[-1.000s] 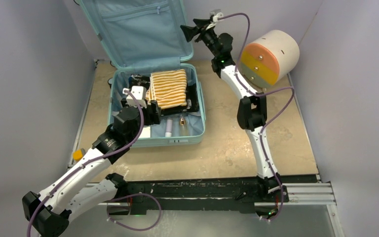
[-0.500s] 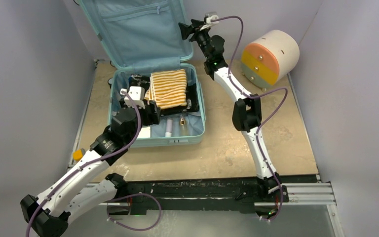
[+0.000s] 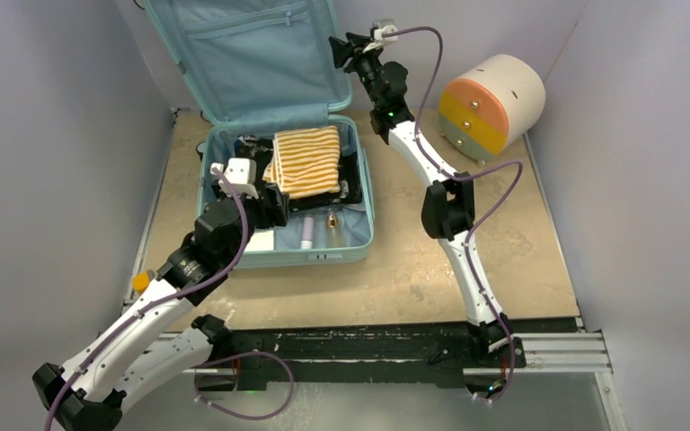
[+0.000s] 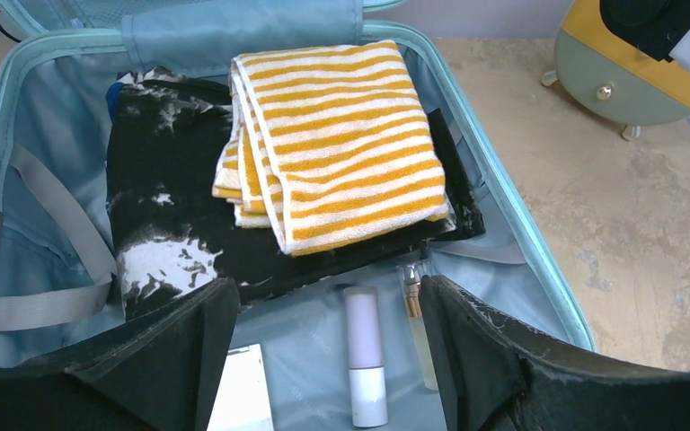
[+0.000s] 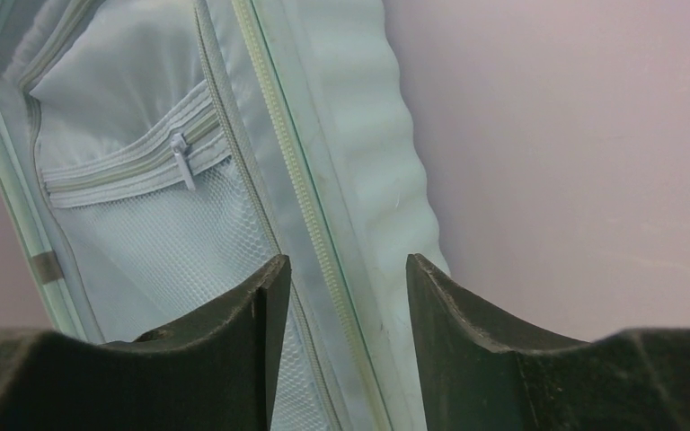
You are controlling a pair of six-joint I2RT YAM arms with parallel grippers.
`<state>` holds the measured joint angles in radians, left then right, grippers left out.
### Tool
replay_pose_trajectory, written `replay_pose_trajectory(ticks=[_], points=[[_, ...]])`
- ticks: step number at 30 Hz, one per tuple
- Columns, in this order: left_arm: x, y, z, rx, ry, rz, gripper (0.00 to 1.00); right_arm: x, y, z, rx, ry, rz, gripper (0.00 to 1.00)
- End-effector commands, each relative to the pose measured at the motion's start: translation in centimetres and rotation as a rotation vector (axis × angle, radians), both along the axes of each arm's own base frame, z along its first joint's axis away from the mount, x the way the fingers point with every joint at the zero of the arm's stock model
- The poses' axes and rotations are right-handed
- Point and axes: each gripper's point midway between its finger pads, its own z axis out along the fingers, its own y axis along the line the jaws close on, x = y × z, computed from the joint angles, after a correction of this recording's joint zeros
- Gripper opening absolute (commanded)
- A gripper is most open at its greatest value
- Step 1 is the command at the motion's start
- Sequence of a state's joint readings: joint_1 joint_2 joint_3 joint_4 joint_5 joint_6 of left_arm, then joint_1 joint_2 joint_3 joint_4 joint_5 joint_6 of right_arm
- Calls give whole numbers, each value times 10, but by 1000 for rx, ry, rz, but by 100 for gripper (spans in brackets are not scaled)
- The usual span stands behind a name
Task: Pack the luggage
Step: Close the luggage at the center of the board.
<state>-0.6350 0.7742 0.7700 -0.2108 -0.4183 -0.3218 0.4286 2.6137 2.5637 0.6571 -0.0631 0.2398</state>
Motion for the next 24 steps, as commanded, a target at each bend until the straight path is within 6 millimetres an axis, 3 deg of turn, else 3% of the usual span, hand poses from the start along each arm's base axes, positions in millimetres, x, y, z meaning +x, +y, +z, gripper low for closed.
replay_pose_trajectory(ticks=[1, 7, 13, 15, 20, 24], points=[[-1, 1, 4, -26, -18, 0, 77, -7, 0, 25, 4, -58, -22, 50], [-1, 1, 5, -25, -17, 1, 77, -7, -1, 22, -10, -39, -29, 39], [-2, 3, 7, -28, -24, 7, 77, -7, 3, 21, -13, -40, -23, 37], [-1, 3, 6, -28, -25, 9, 77, -7, 1, 21, -15, -39, -31, 38], [-2, 5, 6, -26, -22, 17, 77, -4, 0, 19, -12, -41, -44, 51], [-1, 5, 6, -27, -26, 19, 77, -5, 4, 13, -24, -21, -31, 38]])
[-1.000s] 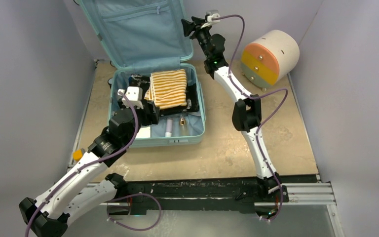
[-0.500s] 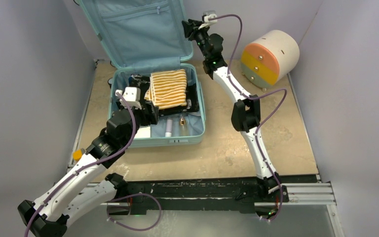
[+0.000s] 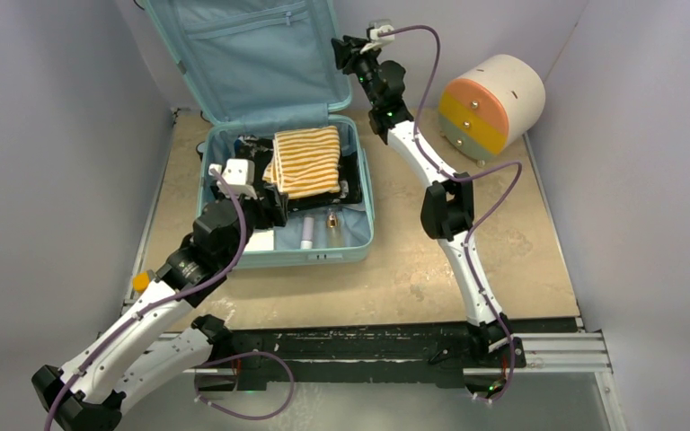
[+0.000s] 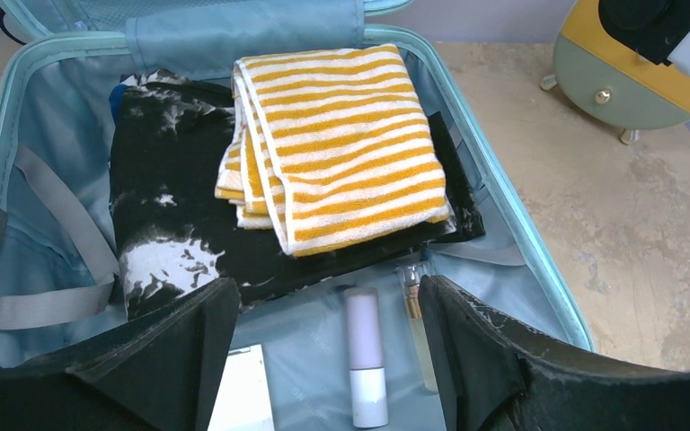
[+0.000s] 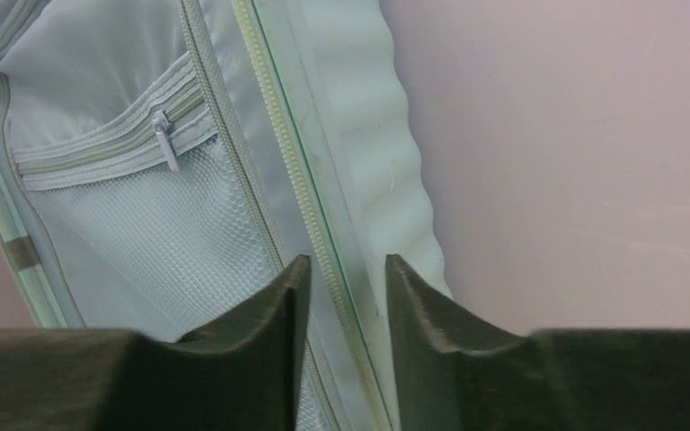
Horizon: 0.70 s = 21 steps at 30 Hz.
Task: Pack the luggage
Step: Close the luggage at the center of the board.
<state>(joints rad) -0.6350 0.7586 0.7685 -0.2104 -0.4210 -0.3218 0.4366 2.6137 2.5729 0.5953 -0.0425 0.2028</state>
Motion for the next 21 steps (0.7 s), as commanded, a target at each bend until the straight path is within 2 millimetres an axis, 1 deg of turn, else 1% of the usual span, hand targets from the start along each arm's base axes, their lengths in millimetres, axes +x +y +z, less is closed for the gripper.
replay_pose_trajectory(ticks=[1, 3, 4, 5, 6, 9, 14, 17, 21], points=[[1, 2, 1, -18, -11, 14, 77, -9, 3, 25, 18, -59, 4, 33], [1, 2, 1, -16, -6, 16, 77, -12, 5, 28, 19, -62, 18, 22], [1, 2, 1, -15, -5, 17, 77, -14, 5, 32, 27, -69, 24, 15], [1, 2, 2, -15, -6, 17, 77, -17, 5, 37, 39, -71, 26, 5], [1, 3, 2, -17, -7, 18, 77, -19, 3, 41, 54, -71, 14, 0], [0, 4, 4, -22, -16, 21, 77, -32, 7, 53, 59, -92, 21, 0], [-2, 6, 9, -41, -32, 23, 77, -58, 12, 80, 54, -148, 52, 0], [-3, 8, 13, -51, -46, 36, 76, -69, 14, 87, 40, -167, 62, 0], [-1, 15, 17, -62, -64, 74, 76, -82, 13, 90, 27, -186, 70, 0]])
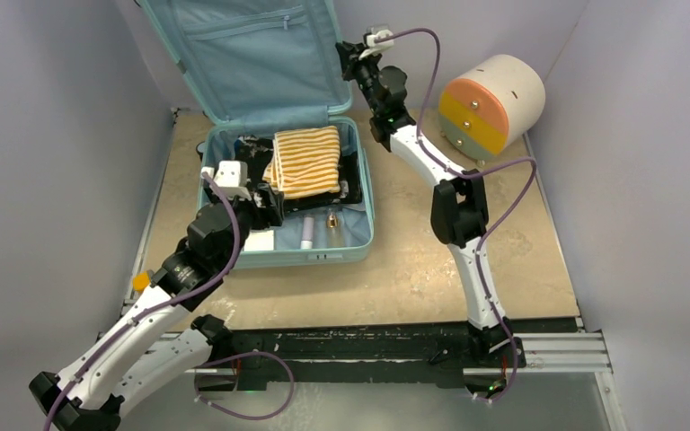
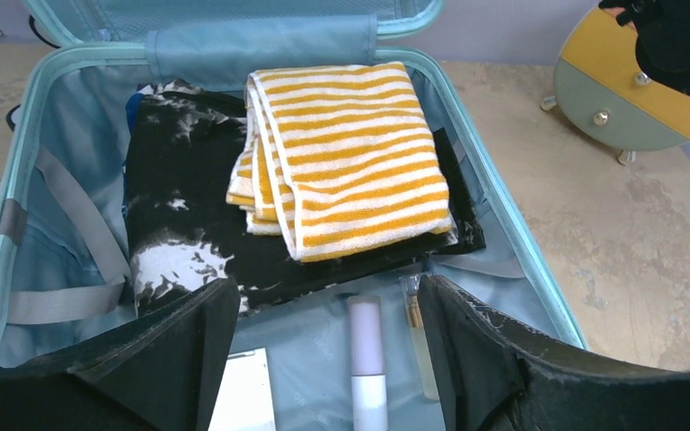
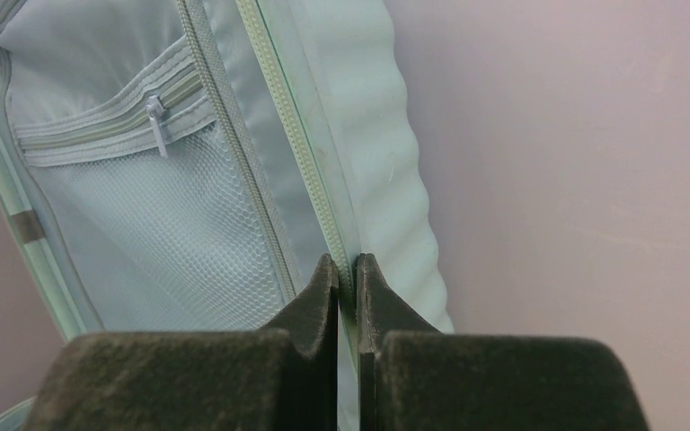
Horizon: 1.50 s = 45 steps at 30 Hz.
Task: Pack the luggage
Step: Close the luggage at the center of the board.
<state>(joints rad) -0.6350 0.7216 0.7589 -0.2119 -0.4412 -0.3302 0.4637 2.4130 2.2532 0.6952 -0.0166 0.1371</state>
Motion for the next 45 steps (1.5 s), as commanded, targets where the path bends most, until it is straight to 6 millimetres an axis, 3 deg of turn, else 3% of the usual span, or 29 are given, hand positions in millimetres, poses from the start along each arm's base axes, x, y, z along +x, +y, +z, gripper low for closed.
replay_pose_trajectory(ticks=[1, 6, 12, 16, 20, 24, 33, 37, 39, 45], points=[[3, 9, 11, -43, -43, 58, 76, -57, 11, 84, 77, -187, 99, 0], [3, 13, 10, -62, -48, 86, 76, -72, 10, 80, 64, -233, 113, 0], [13, 28, 24, -159, -126, 213, 76, -86, 8, 64, 20, -308, 112, 0], [25, 26, 64, -271, -233, 246, 84, -90, 9, 56, -1, -315, 126, 0], [39, 23, 129, -395, -348, 264, 92, -86, 9, 53, 9, -298, 120, 0], [64, 28, 176, -512, -410, 262, 94, -82, 11, 55, 4, -277, 121, 0], [106, 82, 219, -997, -497, 65, 94, -87, 14, 48, -18, -259, 146, 0], [113, 88, 238, -1033, -563, 6, 98, -89, 12, 44, -7, -255, 149, 0], [120, 103, 240, -1060, -575, 27, 100, -90, 12, 41, -6, -247, 152, 0], [138, 127, 253, -1228, -630, -122, 96, -91, 12, 23, -22, -197, 182, 0]])
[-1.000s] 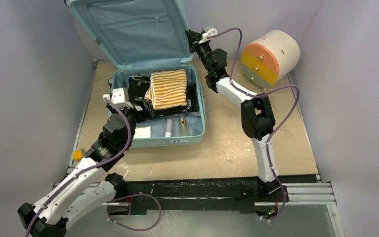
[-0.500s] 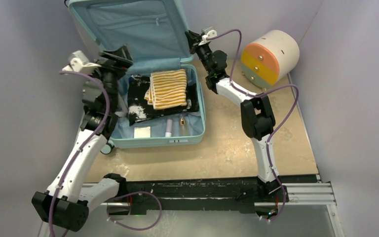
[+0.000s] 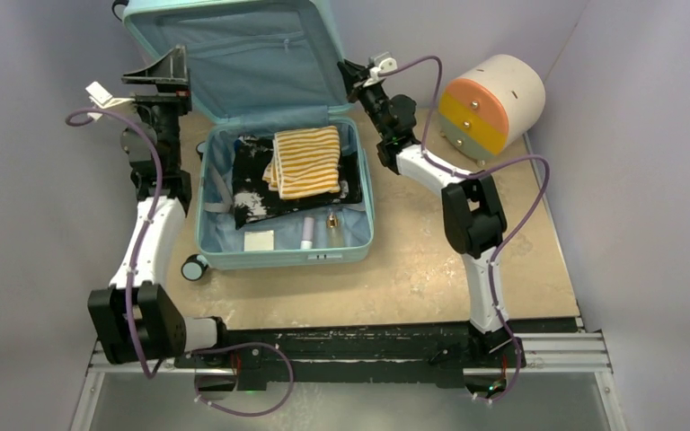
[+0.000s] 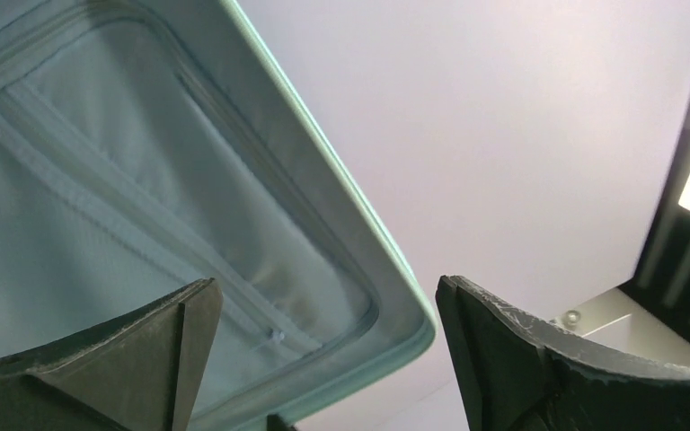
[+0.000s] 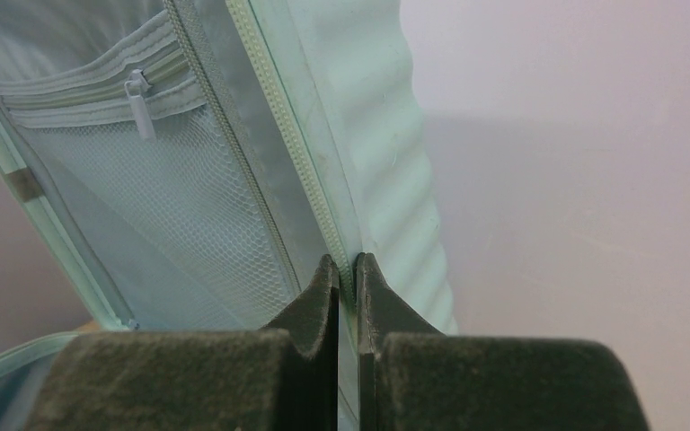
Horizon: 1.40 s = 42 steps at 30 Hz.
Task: Pack the luggage
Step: Close the luggage at the center of the board.
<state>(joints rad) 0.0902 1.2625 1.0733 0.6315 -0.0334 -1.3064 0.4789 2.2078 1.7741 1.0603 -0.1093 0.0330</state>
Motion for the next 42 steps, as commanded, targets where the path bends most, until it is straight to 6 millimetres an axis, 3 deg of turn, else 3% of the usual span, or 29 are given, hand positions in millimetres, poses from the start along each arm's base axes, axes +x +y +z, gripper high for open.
replay_pose_trajectory(ticks=[1, 5, 12, 25, 31, 37, 42], points=[[-12, 2, 59, -91, -261, -176, 95, -34, 14, 33, 47, -33, 141, 0], [1, 2, 72, -68, -307, -231, 94, -34, 13, 28, 51, -25, 149, 0], [39, 3, 62, -90, -213, -275, 90, -31, 13, 23, 47, -12, 159, 0], [73, 8, 62, -115, -159, -302, 78, -32, 9, 17, 51, -5, 141, 0], [84, 7, 63, -115, -175, -343, 54, -33, 8, 9, 43, 14, 137, 0], [88, 5, 52, -114, -140, -352, 34, -34, 9, 7, 35, 13, 144, 0], [79, 2, 52, -96, -162, -358, 0, -39, 6, 6, 41, 27, 148, 0]])
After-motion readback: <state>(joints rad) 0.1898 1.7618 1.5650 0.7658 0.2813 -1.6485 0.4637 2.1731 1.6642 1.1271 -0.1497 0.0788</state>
